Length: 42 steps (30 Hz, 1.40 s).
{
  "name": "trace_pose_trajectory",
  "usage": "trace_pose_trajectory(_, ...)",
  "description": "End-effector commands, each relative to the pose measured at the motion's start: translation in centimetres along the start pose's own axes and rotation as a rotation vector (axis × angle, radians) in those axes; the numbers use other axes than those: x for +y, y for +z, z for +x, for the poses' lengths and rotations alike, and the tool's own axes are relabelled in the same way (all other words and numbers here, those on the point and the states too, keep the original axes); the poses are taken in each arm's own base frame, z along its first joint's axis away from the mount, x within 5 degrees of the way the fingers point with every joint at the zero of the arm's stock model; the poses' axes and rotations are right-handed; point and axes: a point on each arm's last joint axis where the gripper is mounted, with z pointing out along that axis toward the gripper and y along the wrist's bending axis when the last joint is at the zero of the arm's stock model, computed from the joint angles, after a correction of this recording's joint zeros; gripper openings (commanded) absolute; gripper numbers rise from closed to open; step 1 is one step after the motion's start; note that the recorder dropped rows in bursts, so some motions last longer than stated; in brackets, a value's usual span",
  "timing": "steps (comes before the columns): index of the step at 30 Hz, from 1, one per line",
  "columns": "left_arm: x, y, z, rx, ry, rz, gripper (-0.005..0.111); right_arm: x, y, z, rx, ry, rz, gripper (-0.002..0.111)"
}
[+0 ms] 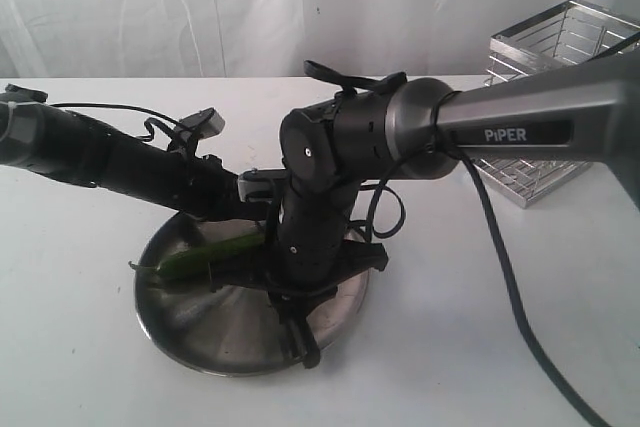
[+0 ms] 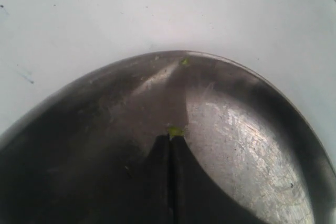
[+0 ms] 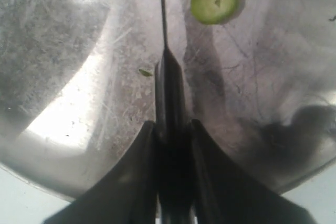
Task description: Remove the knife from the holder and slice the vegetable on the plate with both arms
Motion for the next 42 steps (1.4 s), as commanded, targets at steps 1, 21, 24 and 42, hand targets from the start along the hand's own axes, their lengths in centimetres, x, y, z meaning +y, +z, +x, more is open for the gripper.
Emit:
trace_pose_trajectory(1, 0.6, 0.1, 0.7, 0.040, 0.028, -0.032, 0.000, -0.5, 0.5, 0.3, 0.029, -0.003, 0.020, 0.000)
trace_pose_trajectory(21, -0.5, -0.8, -1.7, -0.034, 0.067, -0.022, 0.000, -0.7, 1.2, 0.9, 0.136, -0.087, 0.020, 0.000)
trace_pose_trajectory(24, -2.9, -3.8, -4.5, -0.115, 0.149, 0.026, 0.000, -1.7, 1.0, 0.8, 0.165, -0.069, 0.037, 0.000)
trace_pose_trajectory(42, -7.5, -14.8, -8.1, -0.373, 0.204, 0.033, 0.000, -4.1, -4.1, 0.3, 0.160, -0.203, -0.068, 0.000)
